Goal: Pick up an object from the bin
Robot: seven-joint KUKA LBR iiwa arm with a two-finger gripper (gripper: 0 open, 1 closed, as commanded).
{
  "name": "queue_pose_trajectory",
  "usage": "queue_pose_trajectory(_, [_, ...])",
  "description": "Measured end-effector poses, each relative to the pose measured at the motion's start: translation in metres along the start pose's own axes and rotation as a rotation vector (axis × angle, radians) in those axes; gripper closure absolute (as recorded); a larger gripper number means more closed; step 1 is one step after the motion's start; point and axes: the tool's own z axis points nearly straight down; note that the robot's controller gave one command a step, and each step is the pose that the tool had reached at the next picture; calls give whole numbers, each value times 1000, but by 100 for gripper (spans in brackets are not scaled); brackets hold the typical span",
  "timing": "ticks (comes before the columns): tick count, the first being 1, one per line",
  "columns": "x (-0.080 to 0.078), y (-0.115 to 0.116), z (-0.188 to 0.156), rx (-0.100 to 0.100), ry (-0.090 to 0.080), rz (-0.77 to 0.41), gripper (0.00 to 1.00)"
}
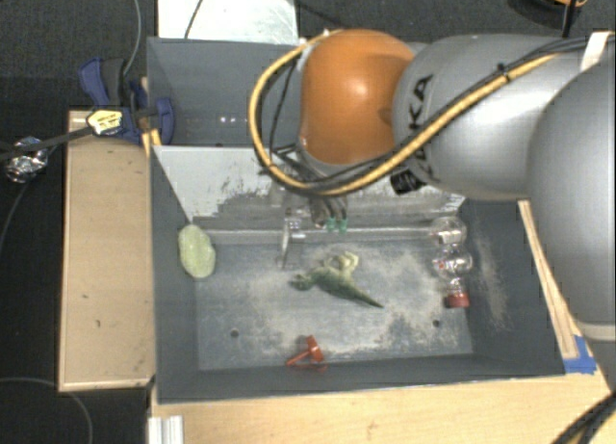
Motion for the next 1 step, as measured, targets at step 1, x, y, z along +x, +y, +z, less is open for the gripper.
queue_pose_trajectory(1, [0,-14,11,-2,-1,58,0])
